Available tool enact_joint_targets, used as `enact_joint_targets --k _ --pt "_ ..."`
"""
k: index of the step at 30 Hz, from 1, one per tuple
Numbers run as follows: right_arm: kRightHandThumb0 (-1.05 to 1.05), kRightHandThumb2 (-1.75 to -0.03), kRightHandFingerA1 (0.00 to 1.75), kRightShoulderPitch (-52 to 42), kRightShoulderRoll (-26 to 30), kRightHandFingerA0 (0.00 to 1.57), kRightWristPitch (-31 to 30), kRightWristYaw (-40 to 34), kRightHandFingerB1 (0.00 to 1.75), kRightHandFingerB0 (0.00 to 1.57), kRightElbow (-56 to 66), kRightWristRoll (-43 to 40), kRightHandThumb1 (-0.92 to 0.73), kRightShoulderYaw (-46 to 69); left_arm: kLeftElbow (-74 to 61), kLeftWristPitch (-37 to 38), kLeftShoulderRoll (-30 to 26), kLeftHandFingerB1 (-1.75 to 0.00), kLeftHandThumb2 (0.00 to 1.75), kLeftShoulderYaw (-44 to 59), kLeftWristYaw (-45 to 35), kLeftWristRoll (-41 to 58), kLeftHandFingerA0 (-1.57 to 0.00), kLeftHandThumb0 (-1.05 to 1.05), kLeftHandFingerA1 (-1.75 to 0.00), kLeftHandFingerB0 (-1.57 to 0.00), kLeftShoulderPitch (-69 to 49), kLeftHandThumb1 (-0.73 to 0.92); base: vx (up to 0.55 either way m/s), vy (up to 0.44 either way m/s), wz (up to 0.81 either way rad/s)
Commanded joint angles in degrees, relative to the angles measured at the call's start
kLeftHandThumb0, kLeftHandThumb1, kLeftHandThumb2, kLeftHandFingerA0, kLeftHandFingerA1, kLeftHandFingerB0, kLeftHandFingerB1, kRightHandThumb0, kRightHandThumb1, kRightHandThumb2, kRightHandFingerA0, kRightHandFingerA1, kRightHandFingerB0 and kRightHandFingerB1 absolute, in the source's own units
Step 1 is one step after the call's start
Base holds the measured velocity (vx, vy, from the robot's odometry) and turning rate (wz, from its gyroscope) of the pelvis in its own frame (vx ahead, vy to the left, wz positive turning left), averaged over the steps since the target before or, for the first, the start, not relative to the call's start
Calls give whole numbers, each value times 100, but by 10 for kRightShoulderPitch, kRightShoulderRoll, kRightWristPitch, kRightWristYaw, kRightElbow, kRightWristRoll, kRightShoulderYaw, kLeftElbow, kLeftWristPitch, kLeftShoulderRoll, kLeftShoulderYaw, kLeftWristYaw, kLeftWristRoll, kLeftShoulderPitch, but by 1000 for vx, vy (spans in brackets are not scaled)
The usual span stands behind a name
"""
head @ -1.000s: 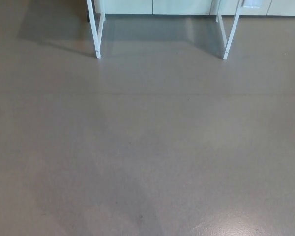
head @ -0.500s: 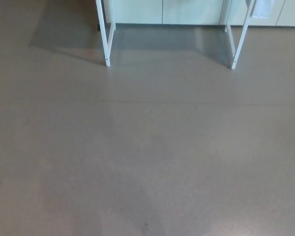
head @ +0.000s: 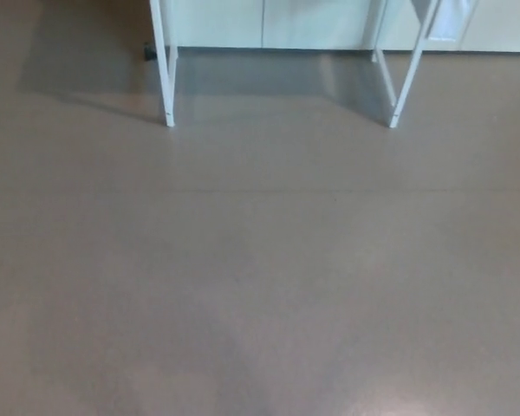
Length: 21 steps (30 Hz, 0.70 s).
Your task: The robot walks towards a desk on which an eraser is kept on the left hand side and a container is kept on the right hand side. The robot picks up the eraser using its left hand and places it in the container.
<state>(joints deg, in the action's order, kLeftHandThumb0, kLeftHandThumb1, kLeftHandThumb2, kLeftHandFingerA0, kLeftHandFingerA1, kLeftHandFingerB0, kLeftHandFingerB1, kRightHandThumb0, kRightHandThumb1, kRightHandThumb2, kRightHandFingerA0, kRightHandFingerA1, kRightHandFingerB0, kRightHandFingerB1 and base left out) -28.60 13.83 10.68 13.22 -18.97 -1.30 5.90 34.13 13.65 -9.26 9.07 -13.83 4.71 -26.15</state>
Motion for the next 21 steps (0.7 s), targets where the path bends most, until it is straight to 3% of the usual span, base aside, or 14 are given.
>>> enact_joint_targets --k 1,8,10,16,21 --pt "-33 -53 55 13 13 68 23 4 48 52 -22 4 -45 4 -7 19 6 -33 58 -5 3 -2 -36 -35 -32 -33 2 59 123 -154 12" --pt "-32 -53 57 -3 15 68 -5 6 49 52 22 4 -46 0 -63 -8 40 -34 58 -10 19 4 -38 -38 -33 -35 4 59 180 -300 10" --pt "-32 -53 56 7 13 67 13 5 49 51 -11 6 -45 -2 -53 -2 43 -33 58 -10 25 -4 -37 -37 -33 -34 6 59 181 -102 -2" --pt "-34 -53 56 0 20 71 10 4 49 54 10 16 -46 -7 7 29 35 -33 59 -18 43 -28 -39 -38 -33 -34 14 58 175 15 -15" --pt "-33 -53 56 6 20 70 6 4 49 53 10 16 -46 -11 40 53 25 -33 58 -19 44 -32 -38 -35 -33 -34 24 59 219 232 5"
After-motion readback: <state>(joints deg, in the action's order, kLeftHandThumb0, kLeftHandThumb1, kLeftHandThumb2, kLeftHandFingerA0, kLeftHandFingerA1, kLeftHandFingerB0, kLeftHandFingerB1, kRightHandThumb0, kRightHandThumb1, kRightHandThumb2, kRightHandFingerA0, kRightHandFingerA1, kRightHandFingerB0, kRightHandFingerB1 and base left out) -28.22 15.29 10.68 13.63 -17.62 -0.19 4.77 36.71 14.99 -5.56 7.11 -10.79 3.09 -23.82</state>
